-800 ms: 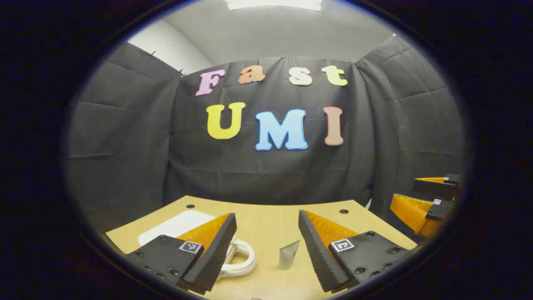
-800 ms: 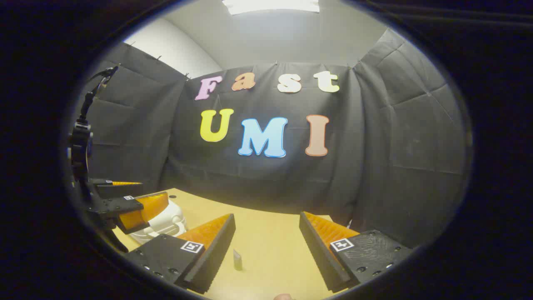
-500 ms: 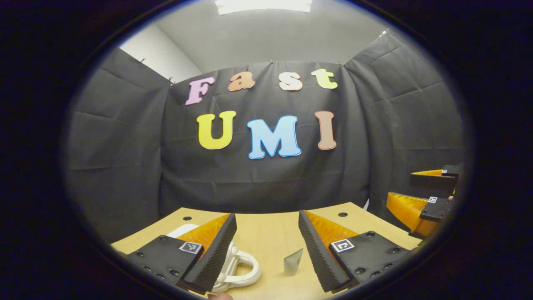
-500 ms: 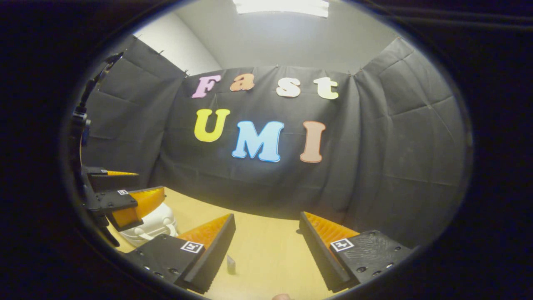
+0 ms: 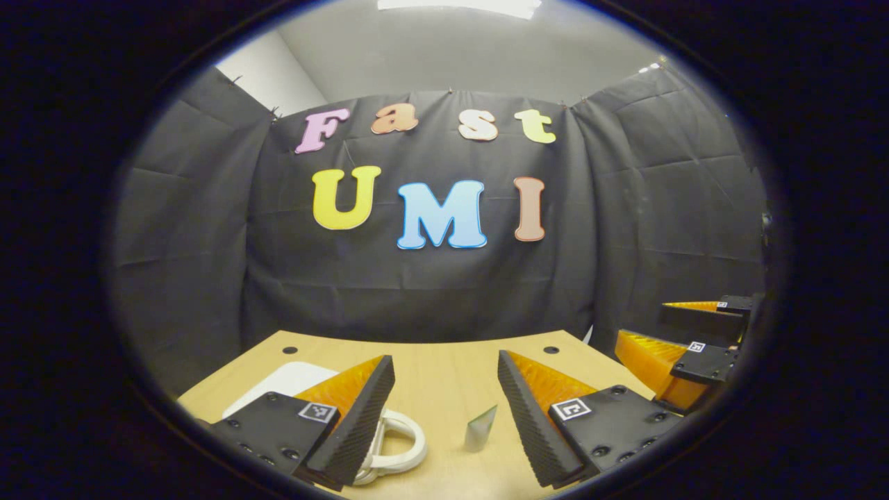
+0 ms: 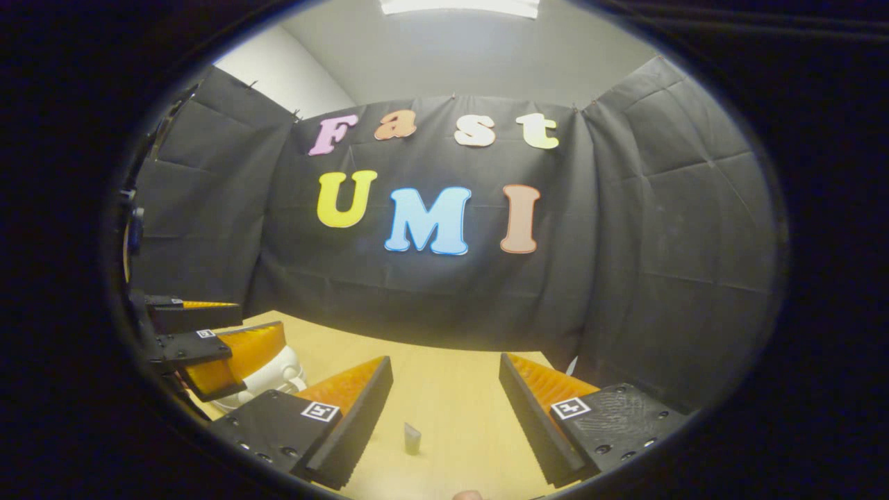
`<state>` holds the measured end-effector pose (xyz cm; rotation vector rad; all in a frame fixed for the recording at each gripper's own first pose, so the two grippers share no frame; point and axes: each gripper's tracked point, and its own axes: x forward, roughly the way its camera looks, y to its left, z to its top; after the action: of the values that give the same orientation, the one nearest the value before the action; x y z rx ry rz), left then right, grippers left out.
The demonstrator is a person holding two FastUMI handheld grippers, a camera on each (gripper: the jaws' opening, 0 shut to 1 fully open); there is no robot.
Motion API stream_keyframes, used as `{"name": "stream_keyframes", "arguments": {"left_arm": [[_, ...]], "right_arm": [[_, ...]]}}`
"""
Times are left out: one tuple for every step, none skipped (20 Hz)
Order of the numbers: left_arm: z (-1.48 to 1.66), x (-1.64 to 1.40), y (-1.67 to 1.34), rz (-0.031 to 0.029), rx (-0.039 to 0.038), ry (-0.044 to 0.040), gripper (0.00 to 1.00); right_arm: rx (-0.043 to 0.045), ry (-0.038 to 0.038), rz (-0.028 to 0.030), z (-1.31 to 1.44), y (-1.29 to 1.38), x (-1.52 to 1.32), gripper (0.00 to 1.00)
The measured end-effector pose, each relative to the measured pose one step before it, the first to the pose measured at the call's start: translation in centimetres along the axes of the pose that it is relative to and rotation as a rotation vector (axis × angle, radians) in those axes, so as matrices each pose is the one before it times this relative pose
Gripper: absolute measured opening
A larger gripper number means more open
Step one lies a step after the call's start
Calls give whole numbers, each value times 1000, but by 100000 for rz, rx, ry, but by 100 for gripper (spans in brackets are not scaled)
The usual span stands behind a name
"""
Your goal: First open the suitcase, pack the skin care products into it, and then close the suitcase.
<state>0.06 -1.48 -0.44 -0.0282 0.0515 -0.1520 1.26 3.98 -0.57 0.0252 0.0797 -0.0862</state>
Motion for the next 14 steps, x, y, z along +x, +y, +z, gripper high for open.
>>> {"name": "stream_keyframes", "arguments": {"left_arm": [[28,66,114,90,272,-90,96],[0,10,77,-80,567,-119,96],[-81,34,195,594,879,33,96],[-66,-81,152,175,827,171,96],[-100,118,-2,-622,610,860,96],[-183,-114,40,-490,615,1185,96],[-307,-11,76,-358,471,1637,96],[-389,-185,-122,-969,-327,2369,96],[-504,-120,-65,-629,-1147,2813,96],[-611,-210,-214,-557,-978,3486,96],[-704,-218,-79,-425,-527,4250,96],[-866,-335,43,-217,-268,4607,96],[-794,-208,6,-879,-335,4436,96],[-672,-340,-66,-679,-841,4181,96]], "right_arm": [[1180,451,-840,-66,-38,-89,94],[1157,107,-325,88,-48,-21,94],[868,76,-534,-34,16,-72,94],[358,213,-921,-28,-159,26,94],[-315,332,-773,-188,-114,27,94],[-833,401,-1039,-82,-175,49,94],[-884,572,-906,-184,-221,106,94],[-699,670,-727,-140,-153,-6,94],[-227,458,-280,-136,60,10,94],[196,410,304,-68,50,60,94],[174,618,365,-225,23,75,94],[-94,1014,258,-228,-28,113,94],[-378,996,248,-347,-106,65,94],[-489,647,253,-177,-95,80,94]]}}
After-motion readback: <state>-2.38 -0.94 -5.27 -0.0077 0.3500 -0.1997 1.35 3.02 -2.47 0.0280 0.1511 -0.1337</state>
